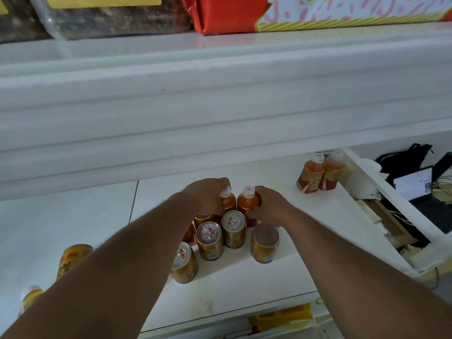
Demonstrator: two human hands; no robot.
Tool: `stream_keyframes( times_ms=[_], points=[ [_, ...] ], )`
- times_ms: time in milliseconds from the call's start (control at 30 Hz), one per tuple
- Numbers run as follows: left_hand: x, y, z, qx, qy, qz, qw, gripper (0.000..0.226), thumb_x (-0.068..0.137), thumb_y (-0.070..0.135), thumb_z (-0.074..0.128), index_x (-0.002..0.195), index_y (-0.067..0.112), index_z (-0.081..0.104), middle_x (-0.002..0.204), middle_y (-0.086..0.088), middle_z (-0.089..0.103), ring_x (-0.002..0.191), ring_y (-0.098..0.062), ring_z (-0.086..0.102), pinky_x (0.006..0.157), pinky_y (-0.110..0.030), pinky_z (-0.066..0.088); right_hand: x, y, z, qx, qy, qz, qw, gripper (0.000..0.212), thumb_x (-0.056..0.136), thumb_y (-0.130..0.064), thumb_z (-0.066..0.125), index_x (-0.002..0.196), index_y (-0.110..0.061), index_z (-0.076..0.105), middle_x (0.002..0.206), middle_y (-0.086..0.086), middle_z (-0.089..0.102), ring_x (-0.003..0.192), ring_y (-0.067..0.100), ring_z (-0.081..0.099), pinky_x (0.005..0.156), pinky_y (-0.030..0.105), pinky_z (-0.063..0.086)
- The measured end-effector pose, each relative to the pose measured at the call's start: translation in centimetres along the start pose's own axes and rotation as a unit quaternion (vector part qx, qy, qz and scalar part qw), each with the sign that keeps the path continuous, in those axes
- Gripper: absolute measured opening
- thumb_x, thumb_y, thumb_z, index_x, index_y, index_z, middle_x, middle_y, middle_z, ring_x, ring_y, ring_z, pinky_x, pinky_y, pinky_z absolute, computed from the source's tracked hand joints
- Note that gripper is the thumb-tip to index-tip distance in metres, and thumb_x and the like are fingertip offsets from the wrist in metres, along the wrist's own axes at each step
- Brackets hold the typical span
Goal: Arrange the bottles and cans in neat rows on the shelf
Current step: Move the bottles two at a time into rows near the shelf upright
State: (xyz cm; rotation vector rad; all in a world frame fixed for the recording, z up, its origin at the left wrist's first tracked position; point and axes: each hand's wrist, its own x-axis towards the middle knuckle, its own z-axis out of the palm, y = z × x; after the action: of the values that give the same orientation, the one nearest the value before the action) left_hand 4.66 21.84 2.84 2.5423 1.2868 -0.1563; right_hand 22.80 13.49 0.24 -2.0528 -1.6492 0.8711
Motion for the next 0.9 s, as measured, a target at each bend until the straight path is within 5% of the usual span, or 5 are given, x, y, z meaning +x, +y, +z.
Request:
stream_keyframes(
  times_ms=[500,667,800,900],
  points=[
    [-1.2,-0.3,-3.5,-0.175,0.082,-0.032,0.981,0.045,0.076,0.031,0.079,0.117,0.023,0.061,0.112,0.000,0.068,0.103,-0.020,0.065,0.088,-0.042,0.057,-0.2,-1.7,-2.9,0.127,0.126,-0.041,0.983,0.055,0.073,-0.027,0.084,0.119,-0.023,0.054,0.111,-0.007,0.063,0.103,0.014,0.061,0.080,0.029,0.046],
    [-3.4,-0.3,-4.5,-0.249,0.138,-0.012,0.959,0.073,0.056,0.050,0.076,0.124,0.028,0.061,0.117,0.008,0.068,0.105,-0.014,0.065,0.085,-0.036,0.059,-2.2,-3.7,-3.3,0.172,0.180,-0.077,0.965,0.057,0.076,-0.023,0.083,0.126,-0.023,0.057,0.115,-0.012,0.064,0.106,0.009,0.060,0.085,0.023,0.045],
    [-5.9,-0.3,-5.3,-0.289,0.186,0.022,0.939,0.064,0.068,0.022,0.085,0.126,0.024,0.059,0.116,0.013,0.063,0.106,-0.010,0.062,0.085,-0.031,0.056,-4.5,-5.2,-2.9,0.187,0.226,-0.081,0.953,0.058,0.078,-0.026,0.083,0.130,-0.020,0.058,0.114,-0.011,0.063,0.106,0.009,0.060,0.088,0.024,0.045],
    [-8.3,-0.4,-5.8,-0.308,0.202,0.030,0.929,0.062,0.071,0.020,0.084,0.128,0.021,0.059,0.113,0.013,0.057,0.102,-0.007,0.057,0.081,-0.027,0.050,-6.8,-6.5,-2.5,0.190,0.259,-0.077,0.944,0.056,0.077,-0.027,0.083,0.128,-0.017,0.061,0.114,-0.009,0.066,0.103,0.008,0.061,0.089,0.024,0.047]
  ],
)
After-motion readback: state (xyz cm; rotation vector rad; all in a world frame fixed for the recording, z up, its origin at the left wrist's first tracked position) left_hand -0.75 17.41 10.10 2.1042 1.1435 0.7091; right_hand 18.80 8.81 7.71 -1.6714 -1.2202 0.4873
